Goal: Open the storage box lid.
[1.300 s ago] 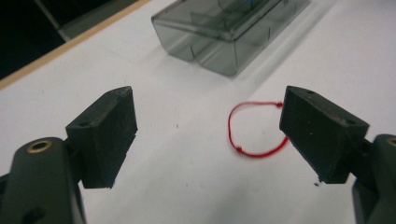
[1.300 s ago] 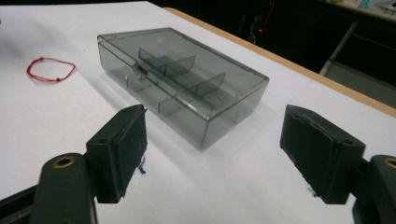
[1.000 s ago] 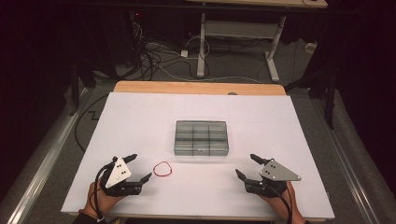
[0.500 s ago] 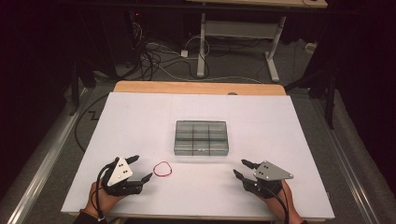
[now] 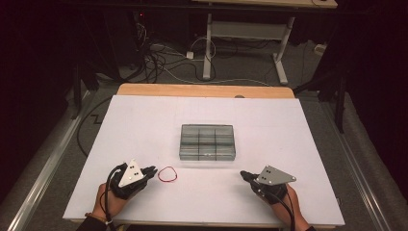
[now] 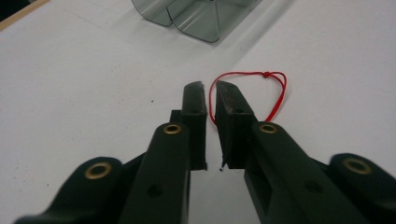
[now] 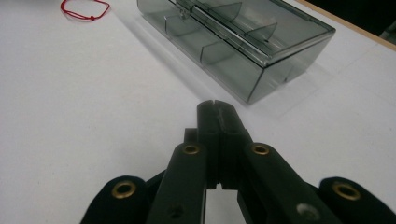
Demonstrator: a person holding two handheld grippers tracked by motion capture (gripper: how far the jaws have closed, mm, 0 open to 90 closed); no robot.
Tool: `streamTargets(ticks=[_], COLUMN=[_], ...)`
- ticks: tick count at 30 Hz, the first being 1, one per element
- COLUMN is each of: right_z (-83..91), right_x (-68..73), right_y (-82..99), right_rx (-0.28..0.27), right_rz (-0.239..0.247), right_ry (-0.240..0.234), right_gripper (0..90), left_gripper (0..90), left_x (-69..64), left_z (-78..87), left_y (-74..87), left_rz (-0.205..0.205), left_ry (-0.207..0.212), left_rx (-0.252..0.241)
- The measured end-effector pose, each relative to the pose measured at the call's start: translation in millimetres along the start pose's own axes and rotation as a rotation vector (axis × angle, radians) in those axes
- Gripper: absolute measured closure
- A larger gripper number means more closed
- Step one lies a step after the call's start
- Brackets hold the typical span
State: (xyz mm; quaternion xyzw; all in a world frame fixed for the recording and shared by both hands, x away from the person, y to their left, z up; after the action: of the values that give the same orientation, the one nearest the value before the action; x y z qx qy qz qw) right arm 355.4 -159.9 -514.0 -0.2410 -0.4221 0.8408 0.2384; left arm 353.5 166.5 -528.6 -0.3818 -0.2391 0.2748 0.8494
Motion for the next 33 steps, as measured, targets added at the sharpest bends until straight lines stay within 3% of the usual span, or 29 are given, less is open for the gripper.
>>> streamTargets(ticks=[5,14,23,29,33], right_z=[-13.4,-47.0,-76.1,-90.3,-93.4], right_x=[4.0,5.8,10.8,10.6,13.1], right_y=[-9.6,-28.6,-41.5,-47.1,-49.6], right_rx=[0.005,0.022,0.038,0.043,0.056], right_rz=[0.025,0.034,0.029,0.029,0.061], right_ry=[-0.019,-0.031,-0.043,-0.059,-0.060], right_gripper=[90.0,90.0,90.0,90.0,90.0], left_gripper=[88.0,88.0,88.0,88.0,87.9], left_x=[3.9,9.3,16.0,16.1,16.8], left_z=[-6.3,-36.9,-67.0,-75.6,-78.6], left_y=[-11.5,-32.7,-49.7,-52.7,-52.8], left_rz=[0.028,0.048,0.058,0.055,0.059], left_ry=[0.031,0.080,0.091,0.094,0.092], left_rx=[-0.002,0.030,0.041,0.047,0.049])
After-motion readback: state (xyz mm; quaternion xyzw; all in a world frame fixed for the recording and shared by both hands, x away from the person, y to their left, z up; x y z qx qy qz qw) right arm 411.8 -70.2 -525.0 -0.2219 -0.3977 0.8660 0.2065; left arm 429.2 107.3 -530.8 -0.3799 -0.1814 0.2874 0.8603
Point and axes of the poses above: each handheld gripper's, and its own axes: z roughly backward along the jaws, y roughly out of its underside, x roughly to its left, the point moved 9 cm from there along -z, roughly forward along the jaws, and after that the axes turned 1 degree about -y, right-handed, at the moved point
